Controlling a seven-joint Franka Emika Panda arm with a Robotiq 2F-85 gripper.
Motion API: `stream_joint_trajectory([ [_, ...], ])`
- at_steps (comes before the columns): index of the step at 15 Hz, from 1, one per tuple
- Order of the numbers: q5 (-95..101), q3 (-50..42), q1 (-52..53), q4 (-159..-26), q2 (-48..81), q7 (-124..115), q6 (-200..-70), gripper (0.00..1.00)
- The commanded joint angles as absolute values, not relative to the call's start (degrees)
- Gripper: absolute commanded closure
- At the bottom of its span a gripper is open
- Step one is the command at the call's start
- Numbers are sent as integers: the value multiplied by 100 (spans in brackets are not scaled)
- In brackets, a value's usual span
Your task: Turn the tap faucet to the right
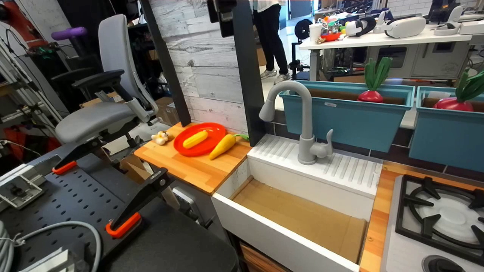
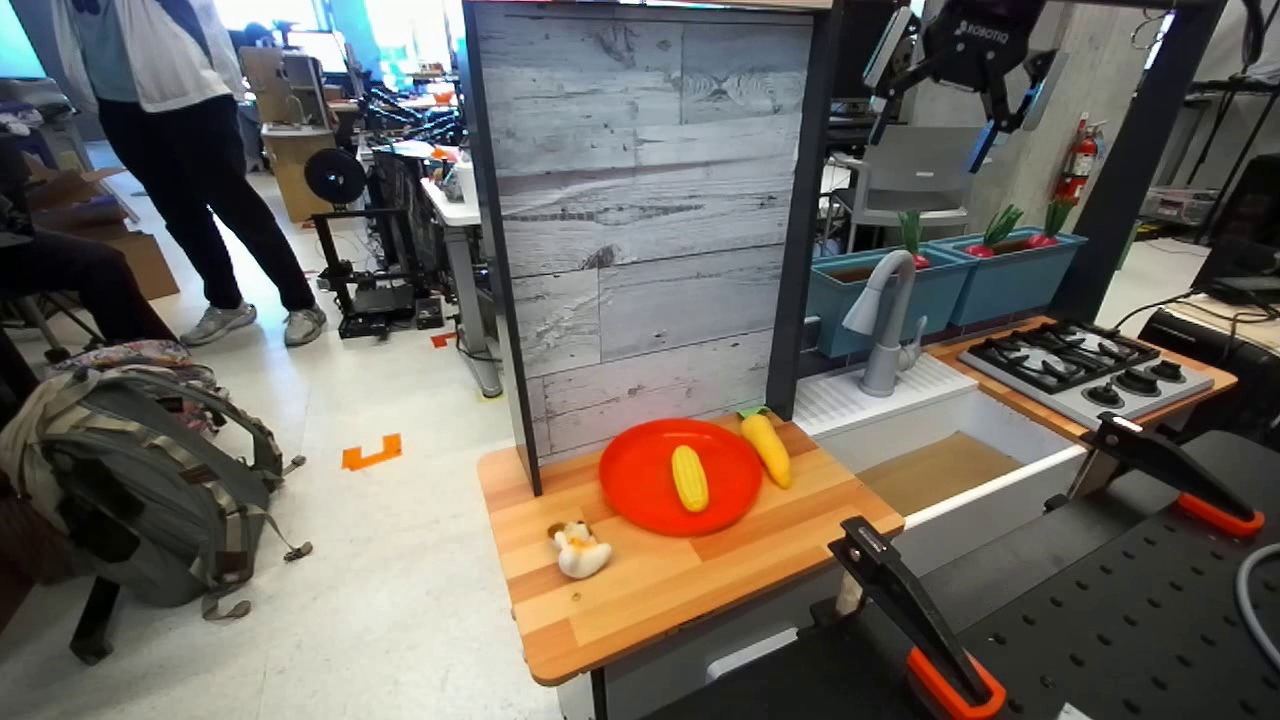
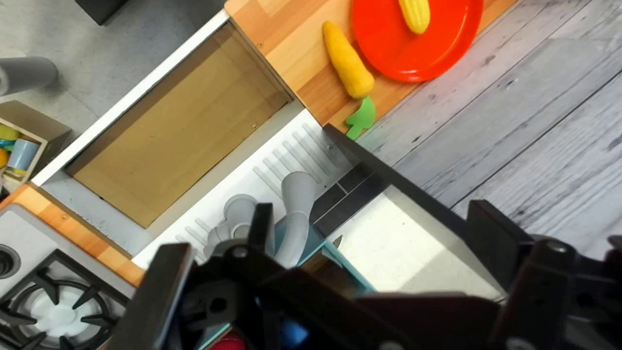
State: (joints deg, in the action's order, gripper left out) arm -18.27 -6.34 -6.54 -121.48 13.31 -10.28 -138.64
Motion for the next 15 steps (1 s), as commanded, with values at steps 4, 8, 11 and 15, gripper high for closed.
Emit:
stream_joint_trajectory([
  [4,-2077,-690,-973,-11592,2225,-1278,-14525,0],
  [8,-2096,-671,-1077,-11435,2610,-1356,-14740,0],
  [11,-2317,-525,-1182,-11351,2853,-1287,-14898,0],
  [15,-2648,-333,-1265,-11190,3193,-1222,-15127,0],
])
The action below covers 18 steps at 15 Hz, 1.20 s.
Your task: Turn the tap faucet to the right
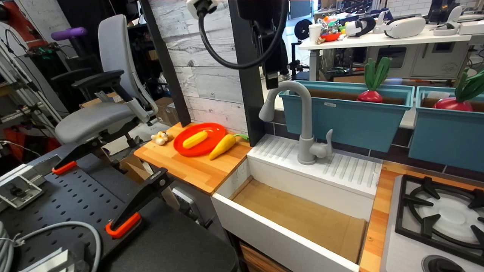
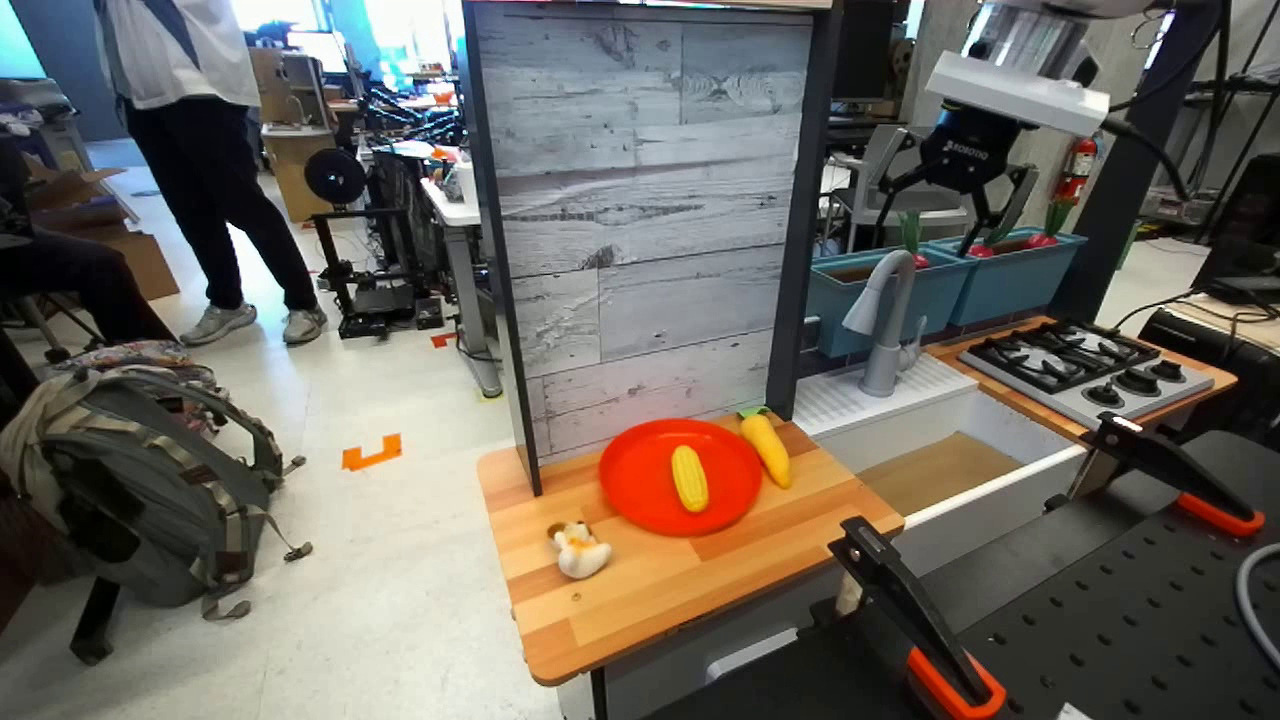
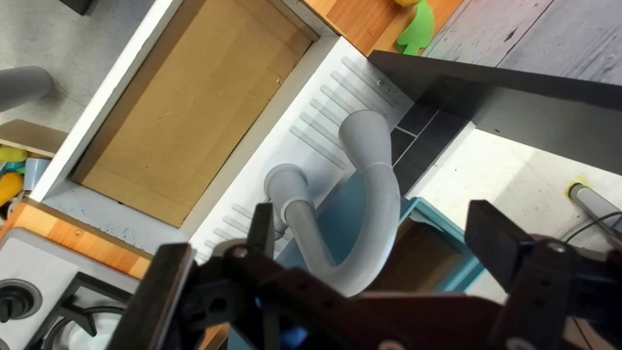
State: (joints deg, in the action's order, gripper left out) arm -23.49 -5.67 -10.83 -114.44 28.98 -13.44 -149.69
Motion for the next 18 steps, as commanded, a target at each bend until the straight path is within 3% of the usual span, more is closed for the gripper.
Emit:
stream_joint_trajectory([
  [1,-2738,-272,-1296,-11140,3276,-1200,-15137,0],
  [12,-2814,-199,-1412,-10511,3999,-1336,-15023,0],
  [13,-2770,-221,-1399,-10465,4048,-1348,-15001,25],
  [14,-2748,-233,-1391,-10436,4078,-1356,-15007,28],
  [18,-2717,-229,-1383,-10380,4139,-1335,-14992,58],
])
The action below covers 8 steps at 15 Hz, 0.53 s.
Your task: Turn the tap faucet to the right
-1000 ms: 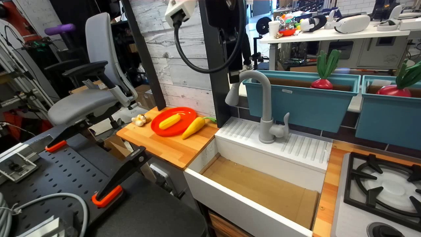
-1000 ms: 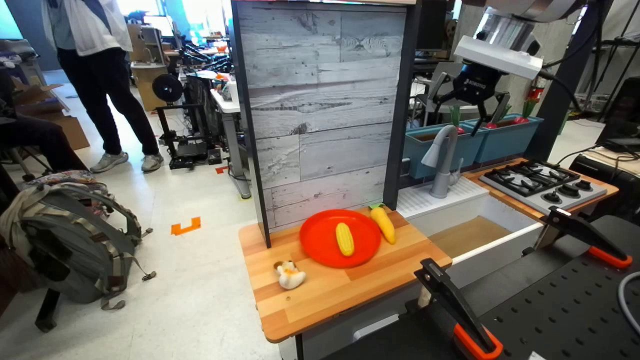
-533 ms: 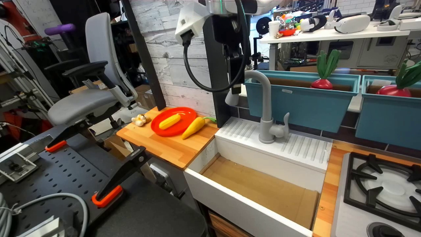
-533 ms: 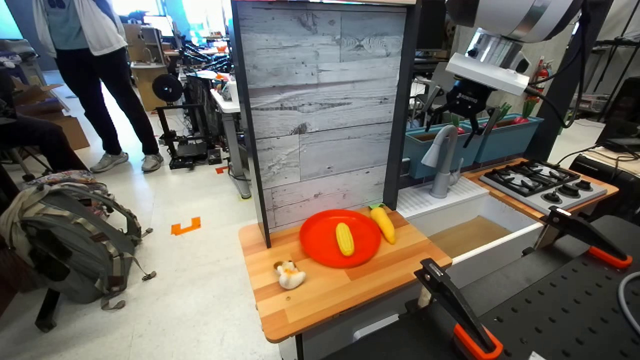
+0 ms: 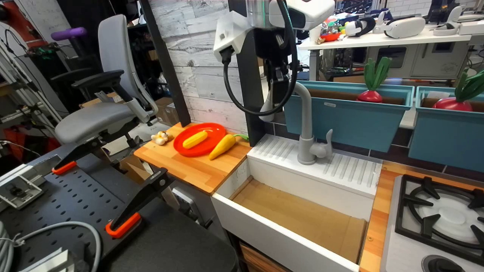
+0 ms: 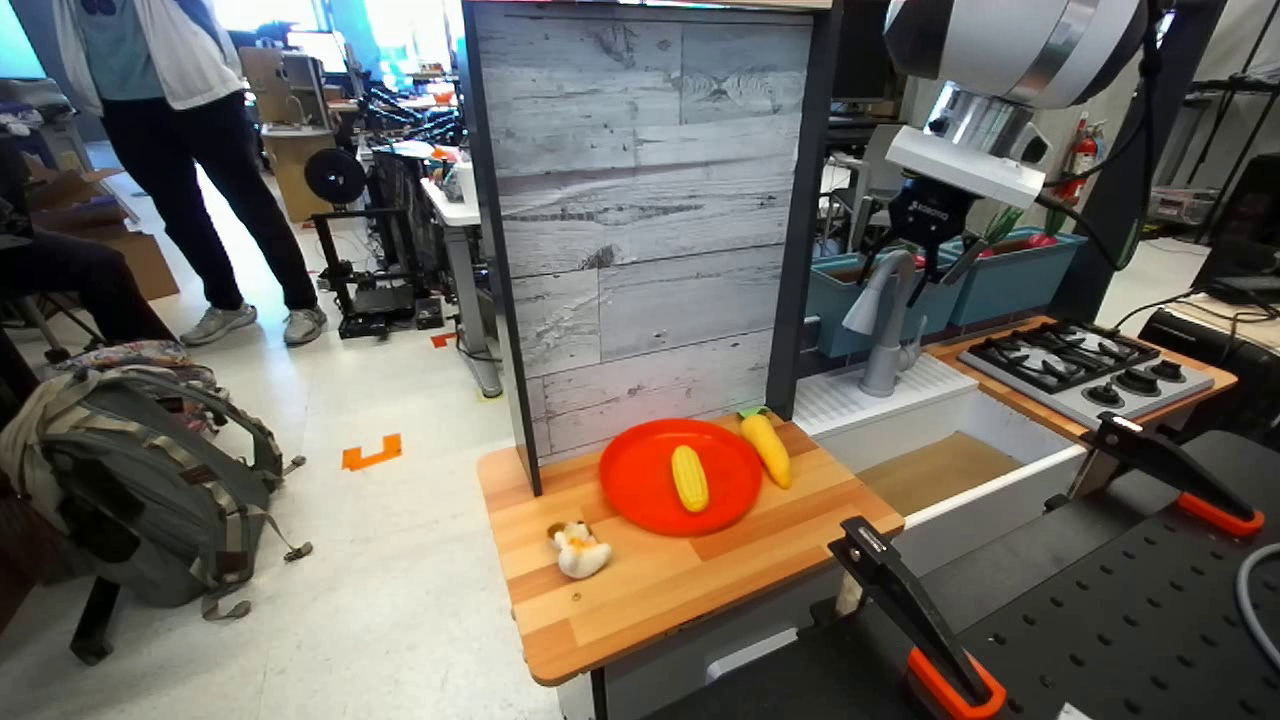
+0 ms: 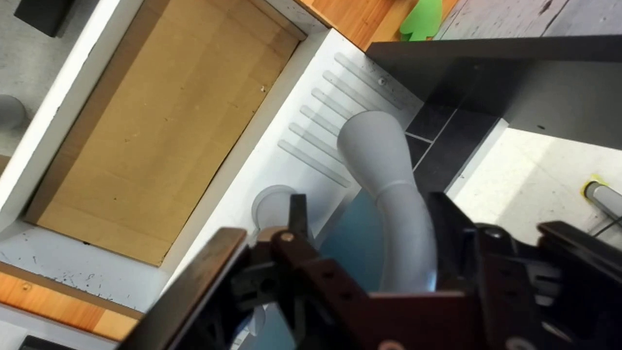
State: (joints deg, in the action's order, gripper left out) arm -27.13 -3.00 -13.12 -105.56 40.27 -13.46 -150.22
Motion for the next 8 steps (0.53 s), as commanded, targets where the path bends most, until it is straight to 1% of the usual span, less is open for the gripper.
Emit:
stream_joint_trajectory([
  [1,-2689,-242,-1365,-10409,4127,-1327,-14996,66],
  [5,-2611,-252,-1335,-10604,3976,-1229,-15010,96],
  [8,-2511,-298,-1339,-10724,3907,-1148,-14993,94],
])
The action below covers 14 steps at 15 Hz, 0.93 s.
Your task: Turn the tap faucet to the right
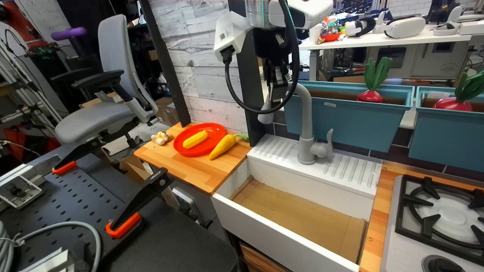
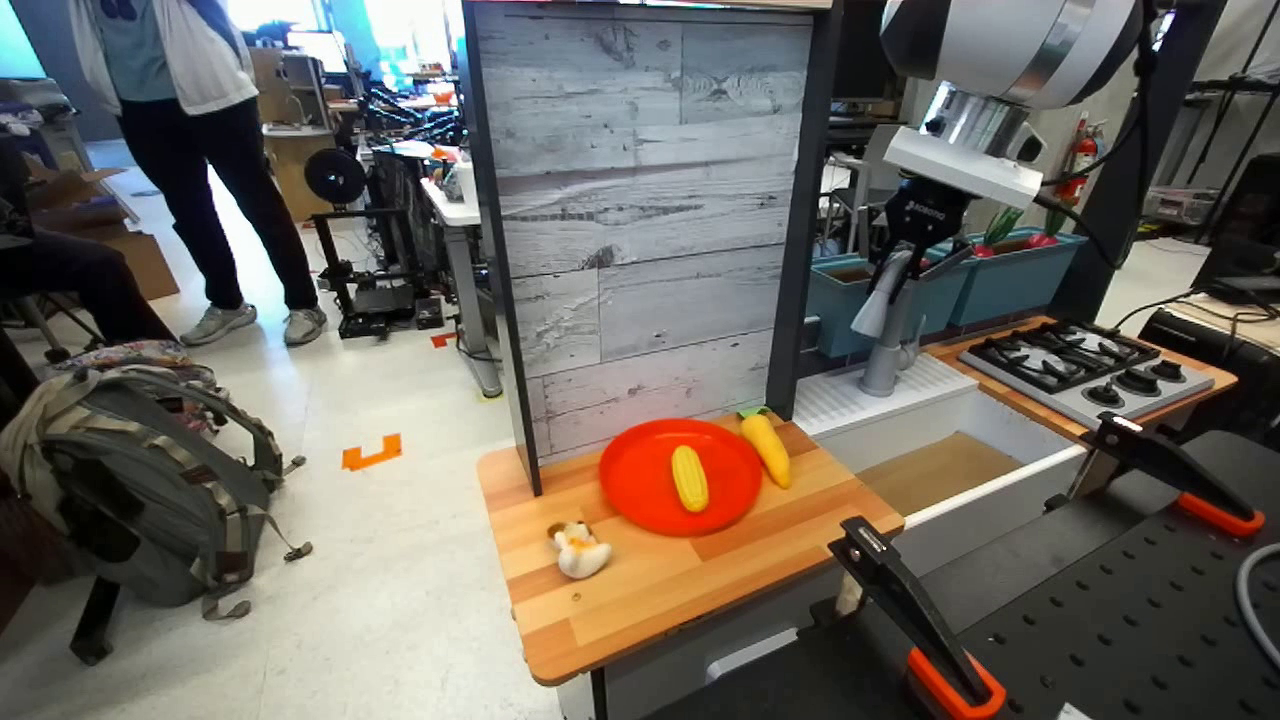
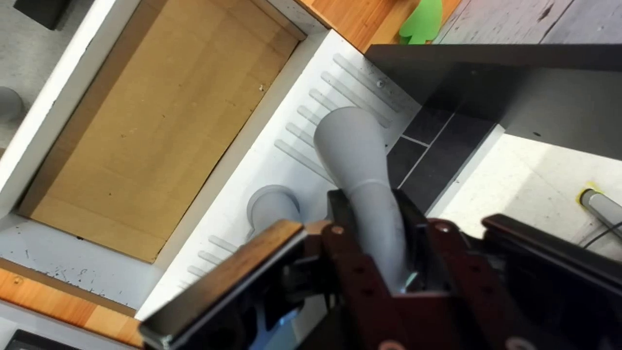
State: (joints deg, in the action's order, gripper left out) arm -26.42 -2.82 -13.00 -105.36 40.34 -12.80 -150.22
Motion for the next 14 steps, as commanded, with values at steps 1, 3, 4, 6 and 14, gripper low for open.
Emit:
stream_joint_trajectory([
  [1,-2478,-308,-1361,-10748,3893,-1087,-14956,94],
  [3,-2423,-281,-1443,-10762,3877,-835,-14861,94],
  [4,-2400,-251,-1502,-10763,3858,-671,-14739,94],
  [6,-2306,-237,-1612,-10756,3819,-263,-14547,94],
  [14,-1806,-422,-2033,-10259,3920,991,-13602,94],
])
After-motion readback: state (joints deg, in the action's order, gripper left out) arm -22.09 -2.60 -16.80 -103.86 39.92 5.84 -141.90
